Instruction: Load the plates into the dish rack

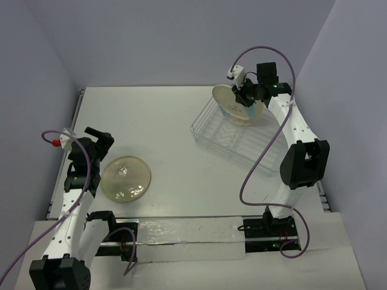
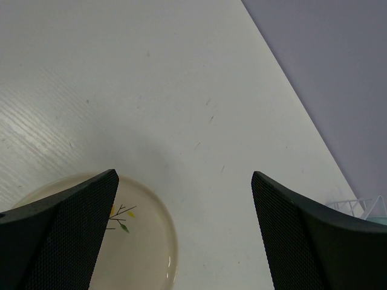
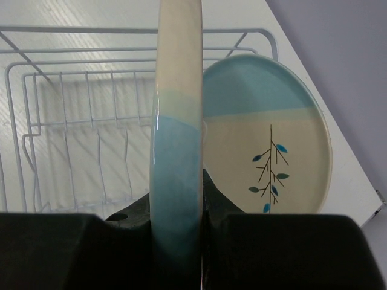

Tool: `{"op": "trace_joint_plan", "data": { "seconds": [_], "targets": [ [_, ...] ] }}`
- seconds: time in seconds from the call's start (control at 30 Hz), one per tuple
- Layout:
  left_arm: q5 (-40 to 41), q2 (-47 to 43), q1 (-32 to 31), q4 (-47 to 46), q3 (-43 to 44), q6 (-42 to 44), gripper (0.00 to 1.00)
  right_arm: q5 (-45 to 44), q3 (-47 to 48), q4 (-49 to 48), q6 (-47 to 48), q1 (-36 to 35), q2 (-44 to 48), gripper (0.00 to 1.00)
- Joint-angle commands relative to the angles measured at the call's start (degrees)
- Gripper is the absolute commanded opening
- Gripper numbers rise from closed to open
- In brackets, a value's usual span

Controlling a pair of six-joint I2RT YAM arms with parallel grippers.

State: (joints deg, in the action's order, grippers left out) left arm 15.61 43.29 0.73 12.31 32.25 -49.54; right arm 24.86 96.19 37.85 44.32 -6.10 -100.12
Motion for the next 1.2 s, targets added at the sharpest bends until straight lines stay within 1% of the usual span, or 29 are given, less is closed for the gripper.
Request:
{"op": "trace_joint_plan", "data": {
  "seconds": [0.0, 0.27, 0.57, 0.83, 0.93, 1.07, 1.17],
  "targets": [
    [1.0, -0.5, -0.3, -0.4, 0.1, -0.1, 0.99, 0.1, -0.5, -7.9, 0.1, 0.5, 1.2, 0.00],
    [0.2, 0.7, -0.3, -1.1, -0.1, 0.2, 0.99, -1.7, -2.5, -9.4, 3.2, 0.6, 0.2, 0.00],
    [-1.4, 1.8, -0.3, -2.5, 0.1, 1.7, 0.99, -2.4, 0.9, -9.0, 8.7, 0.9, -2.7, 0.00],
    [-2.4, 2.3, -0.3, -3.6, 0.3, 2.8, 0.99, -0.8, 4.8, -8.3, 7.8, 1.3, -4.7, 0.00],
    [-2.1, 2.2, -0.3, -3.1, 0.1, 2.7, 0.99, 0.7, 3.5, -7.6, 7.0, 1.3, -4.6, 0.00],
    [-1.7, 1.7, -0.3, -3.1, -0.2, 2.2, 0.99, 0.2, 1.2, -8.2, 4.0, 1.4, -4.6, 0.00],
    [-2.1, 2.0, -0.3, -2.8, 0.1, 1.8, 0.99, 0.8, -0.4, -9.2, 2.2, 1.8, -4.2, 0.03]
  ]
}}
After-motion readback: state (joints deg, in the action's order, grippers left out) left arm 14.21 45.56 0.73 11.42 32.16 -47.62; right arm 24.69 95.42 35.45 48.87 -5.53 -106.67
